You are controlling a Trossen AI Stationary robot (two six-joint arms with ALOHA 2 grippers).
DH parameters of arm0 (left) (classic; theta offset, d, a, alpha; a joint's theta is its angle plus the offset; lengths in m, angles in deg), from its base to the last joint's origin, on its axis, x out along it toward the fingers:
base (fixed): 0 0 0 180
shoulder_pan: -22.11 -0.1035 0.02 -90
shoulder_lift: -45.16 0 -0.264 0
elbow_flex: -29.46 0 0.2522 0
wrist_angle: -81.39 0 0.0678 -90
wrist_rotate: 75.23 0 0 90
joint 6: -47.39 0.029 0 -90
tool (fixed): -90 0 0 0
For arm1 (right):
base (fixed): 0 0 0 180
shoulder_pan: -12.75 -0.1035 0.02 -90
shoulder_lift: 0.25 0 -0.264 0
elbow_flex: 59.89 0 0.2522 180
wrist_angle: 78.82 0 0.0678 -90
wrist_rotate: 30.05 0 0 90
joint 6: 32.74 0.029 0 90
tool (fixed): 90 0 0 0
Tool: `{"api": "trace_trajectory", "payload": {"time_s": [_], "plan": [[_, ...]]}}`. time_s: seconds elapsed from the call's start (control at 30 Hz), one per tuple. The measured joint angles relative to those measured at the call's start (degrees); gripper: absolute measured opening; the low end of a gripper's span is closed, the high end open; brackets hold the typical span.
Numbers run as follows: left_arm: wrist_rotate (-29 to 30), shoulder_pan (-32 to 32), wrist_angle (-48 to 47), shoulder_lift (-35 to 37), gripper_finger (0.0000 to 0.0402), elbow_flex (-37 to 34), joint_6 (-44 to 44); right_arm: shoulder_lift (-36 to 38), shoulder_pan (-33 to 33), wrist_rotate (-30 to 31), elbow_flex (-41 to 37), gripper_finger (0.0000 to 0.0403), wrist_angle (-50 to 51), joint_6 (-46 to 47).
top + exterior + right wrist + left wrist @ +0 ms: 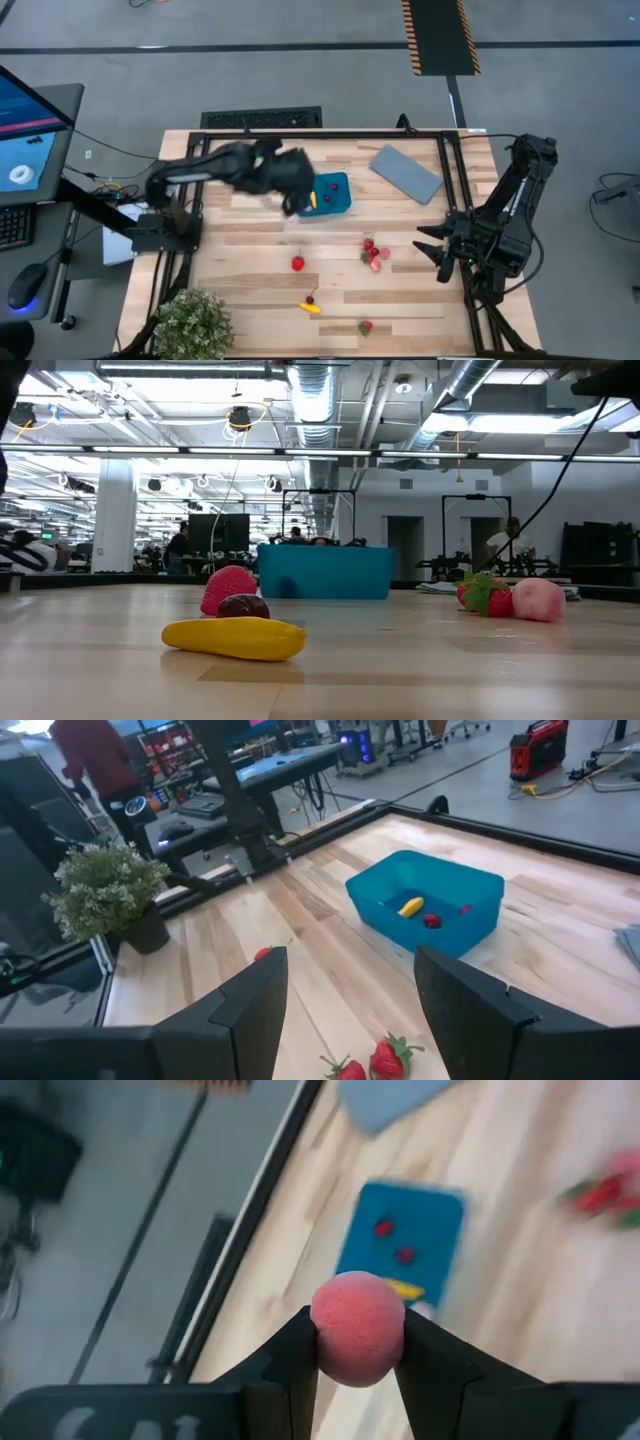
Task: Pick and placing Produce into tupperware
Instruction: Put the peach into the blue bin
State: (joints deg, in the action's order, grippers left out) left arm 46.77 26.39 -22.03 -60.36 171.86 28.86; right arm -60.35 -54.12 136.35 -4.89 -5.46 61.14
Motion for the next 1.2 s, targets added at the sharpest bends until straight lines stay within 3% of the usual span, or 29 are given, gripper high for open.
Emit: {"api": "trace_trajectory", "payload": {"time_s": [0.17,0.4,0.57,0.83,1.07,1.2], "plan": [[-4.38,-7.85,6.79,0.22,0.01,-5.84,7.07,0.0,1.03,0.02,0.0,0.024,-2.65,-2.85],[-20.81,-17.62,26.08,0.07,0.01,-18.21,11.32,0.0,2.46,0.0,0.0,0.024,-6.1,-8.23],[-30.25,-20.79,31.54,-0.53,0.01,-27.28,9.71,0.0,2.51,0.0,0.0,0.024,-6.18,-8.43],[-33.79,-21.19,39.3,-0.54,0.01,-39.33,9.02,0.0,2.51,-0.02,0.0,0.024,-6.08,-8.46],[-42.26,-22.52,45.29,-0.54,0.0102,-44.71,5.48,0.0,2.51,-0.02,0.0,0.024,-6.91,-8.43],[-42.91,-23.51,47.64,-0.54,0.0106,-47.24,3.34,0.01,2.51,-0.02,0.0,0.024,-7.34,-8.43]]}}
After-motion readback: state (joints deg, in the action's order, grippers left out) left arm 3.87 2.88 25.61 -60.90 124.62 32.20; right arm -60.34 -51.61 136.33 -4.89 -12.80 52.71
